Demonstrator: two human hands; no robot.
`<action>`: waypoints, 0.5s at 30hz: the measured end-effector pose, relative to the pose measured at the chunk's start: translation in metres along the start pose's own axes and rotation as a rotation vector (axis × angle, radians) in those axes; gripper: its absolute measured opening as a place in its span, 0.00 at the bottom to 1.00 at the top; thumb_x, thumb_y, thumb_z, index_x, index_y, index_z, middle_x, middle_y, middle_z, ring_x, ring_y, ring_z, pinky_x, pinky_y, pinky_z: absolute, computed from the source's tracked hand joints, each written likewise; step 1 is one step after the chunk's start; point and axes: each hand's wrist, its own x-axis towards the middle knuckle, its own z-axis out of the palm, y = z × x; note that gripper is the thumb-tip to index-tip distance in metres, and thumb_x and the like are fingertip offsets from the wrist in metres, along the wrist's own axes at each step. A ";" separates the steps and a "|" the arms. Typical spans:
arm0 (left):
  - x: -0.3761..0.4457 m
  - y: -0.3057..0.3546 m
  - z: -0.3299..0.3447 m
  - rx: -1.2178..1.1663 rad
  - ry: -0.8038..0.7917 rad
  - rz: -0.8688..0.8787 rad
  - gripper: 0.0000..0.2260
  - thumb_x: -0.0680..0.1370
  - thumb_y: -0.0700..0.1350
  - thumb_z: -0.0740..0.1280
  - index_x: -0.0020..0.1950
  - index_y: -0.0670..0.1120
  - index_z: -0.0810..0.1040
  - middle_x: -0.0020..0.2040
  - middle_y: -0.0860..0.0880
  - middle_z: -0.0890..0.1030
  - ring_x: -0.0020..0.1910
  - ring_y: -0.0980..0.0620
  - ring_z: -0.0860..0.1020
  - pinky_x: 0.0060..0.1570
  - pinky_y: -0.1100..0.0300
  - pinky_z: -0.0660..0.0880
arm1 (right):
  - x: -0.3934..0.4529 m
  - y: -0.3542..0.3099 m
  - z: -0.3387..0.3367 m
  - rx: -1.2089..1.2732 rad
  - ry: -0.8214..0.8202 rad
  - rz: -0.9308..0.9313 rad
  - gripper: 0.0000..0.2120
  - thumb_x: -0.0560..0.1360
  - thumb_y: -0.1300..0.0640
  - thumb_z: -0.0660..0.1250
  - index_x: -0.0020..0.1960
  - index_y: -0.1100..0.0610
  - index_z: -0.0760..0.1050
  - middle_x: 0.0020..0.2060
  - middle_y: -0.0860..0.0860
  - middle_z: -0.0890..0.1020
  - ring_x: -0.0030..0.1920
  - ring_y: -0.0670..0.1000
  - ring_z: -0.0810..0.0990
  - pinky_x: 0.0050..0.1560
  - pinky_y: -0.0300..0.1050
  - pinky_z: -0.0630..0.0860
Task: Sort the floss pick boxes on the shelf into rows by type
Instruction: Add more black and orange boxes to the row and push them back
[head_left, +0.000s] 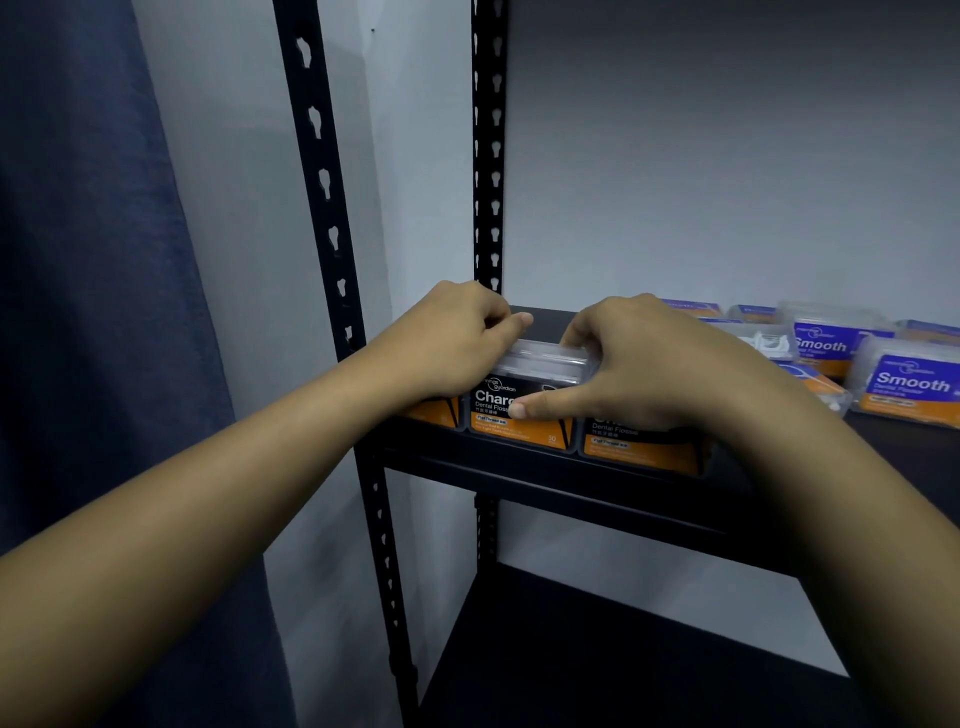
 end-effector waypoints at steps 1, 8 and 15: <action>0.000 0.000 0.001 -0.006 0.006 0.012 0.23 0.84 0.54 0.60 0.31 0.46 0.69 0.27 0.50 0.70 0.27 0.52 0.67 0.30 0.55 0.60 | 0.000 0.000 0.000 -0.002 0.005 0.002 0.41 0.55 0.18 0.70 0.55 0.47 0.80 0.46 0.45 0.81 0.47 0.49 0.81 0.51 0.52 0.82; -0.001 -0.001 0.002 -0.006 0.023 0.057 0.26 0.85 0.55 0.57 0.31 0.44 0.66 0.25 0.49 0.67 0.26 0.51 0.64 0.29 0.54 0.59 | -0.001 -0.004 0.000 -0.031 0.025 0.026 0.40 0.54 0.19 0.71 0.49 0.51 0.82 0.42 0.48 0.82 0.44 0.50 0.81 0.48 0.53 0.82; -0.001 -0.004 -0.001 -0.015 -0.017 0.078 0.25 0.85 0.57 0.57 0.33 0.43 0.70 0.27 0.49 0.69 0.26 0.53 0.66 0.29 0.59 0.60 | -0.003 -0.007 -0.001 -0.041 0.024 0.028 0.39 0.55 0.20 0.72 0.50 0.50 0.82 0.43 0.48 0.81 0.46 0.51 0.81 0.50 0.52 0.82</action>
